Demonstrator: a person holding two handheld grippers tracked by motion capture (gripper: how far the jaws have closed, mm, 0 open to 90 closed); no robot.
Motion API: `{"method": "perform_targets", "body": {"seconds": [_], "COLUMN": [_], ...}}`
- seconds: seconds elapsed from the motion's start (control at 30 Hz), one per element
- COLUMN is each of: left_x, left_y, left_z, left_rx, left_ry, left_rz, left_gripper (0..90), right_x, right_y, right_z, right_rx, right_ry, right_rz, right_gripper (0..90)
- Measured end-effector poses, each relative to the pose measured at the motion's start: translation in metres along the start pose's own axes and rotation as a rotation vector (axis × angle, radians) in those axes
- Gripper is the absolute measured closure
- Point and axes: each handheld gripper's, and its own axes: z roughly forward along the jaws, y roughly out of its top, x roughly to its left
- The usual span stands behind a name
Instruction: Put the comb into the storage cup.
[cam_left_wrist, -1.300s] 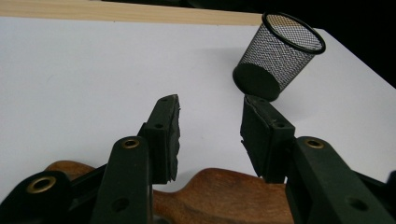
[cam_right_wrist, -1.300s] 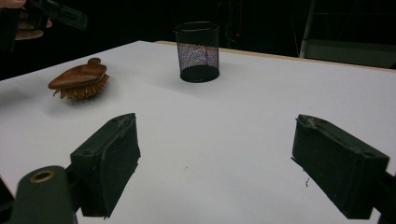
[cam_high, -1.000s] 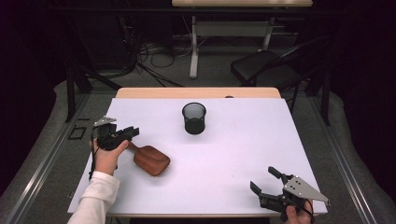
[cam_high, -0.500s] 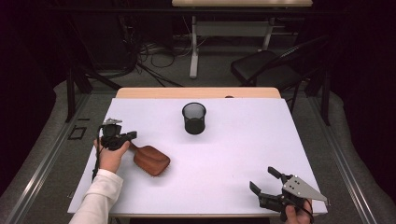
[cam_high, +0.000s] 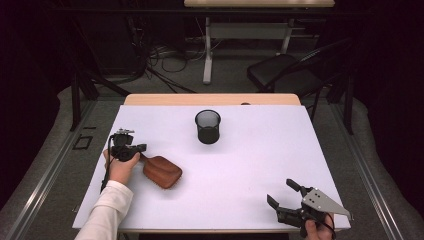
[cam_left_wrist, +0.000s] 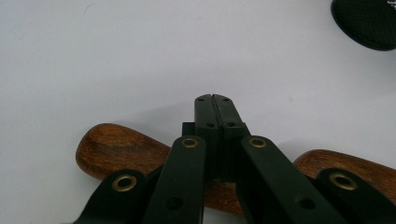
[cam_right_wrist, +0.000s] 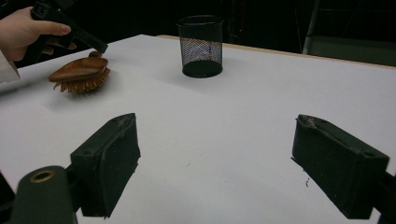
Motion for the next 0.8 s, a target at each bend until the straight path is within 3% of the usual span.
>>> {"method": "perform_targets", "body": {"seconds": [0.3,0.8], "left_x": [0.0017,0.0063], "left_y": [-0.0006,-0.0034], "left_z": [0.0058,0.0081], "left_rx": [0.020,0.049], "left_ry": [0.030,0.039], "left_rz": [0.004,-0.004], "left_gripper": [90.0,90.0], "right_x": [0.0007,0.0002], "right_y": [0.0000,0.0003], "right_z": [-0.0006,-0.0006], "right_rx": [0.003,0.004], "right_ry": [0.001,0.002], "right_rz": [0.006,-0.009], "right_gripper": [14.1,14.1]}}
